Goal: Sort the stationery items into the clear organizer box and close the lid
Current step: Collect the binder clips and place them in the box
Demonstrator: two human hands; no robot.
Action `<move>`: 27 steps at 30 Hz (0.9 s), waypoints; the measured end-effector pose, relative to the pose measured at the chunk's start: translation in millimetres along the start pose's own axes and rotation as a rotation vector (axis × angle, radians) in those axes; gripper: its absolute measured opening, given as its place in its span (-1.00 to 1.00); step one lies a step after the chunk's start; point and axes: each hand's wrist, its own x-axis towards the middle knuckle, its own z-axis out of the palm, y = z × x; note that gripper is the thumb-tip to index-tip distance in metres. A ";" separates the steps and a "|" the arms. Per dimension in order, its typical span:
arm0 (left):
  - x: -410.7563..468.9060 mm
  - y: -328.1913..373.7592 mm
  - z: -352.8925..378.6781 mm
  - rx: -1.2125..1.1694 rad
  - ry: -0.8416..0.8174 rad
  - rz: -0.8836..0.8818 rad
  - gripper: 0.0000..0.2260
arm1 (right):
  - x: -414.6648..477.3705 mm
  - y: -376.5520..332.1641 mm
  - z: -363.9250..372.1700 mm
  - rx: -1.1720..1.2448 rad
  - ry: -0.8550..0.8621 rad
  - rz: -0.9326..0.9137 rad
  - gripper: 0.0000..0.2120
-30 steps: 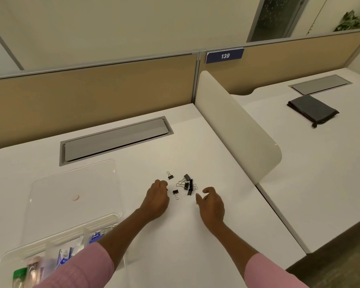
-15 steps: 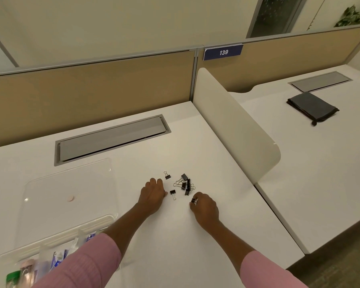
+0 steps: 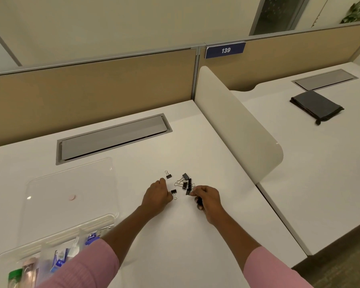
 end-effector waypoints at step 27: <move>11.2 11.3 20.4 0.376 0.028 0.173 -0.73 | 28.1 0.7 33.2 -1.143 0.175 -0.312 -0.50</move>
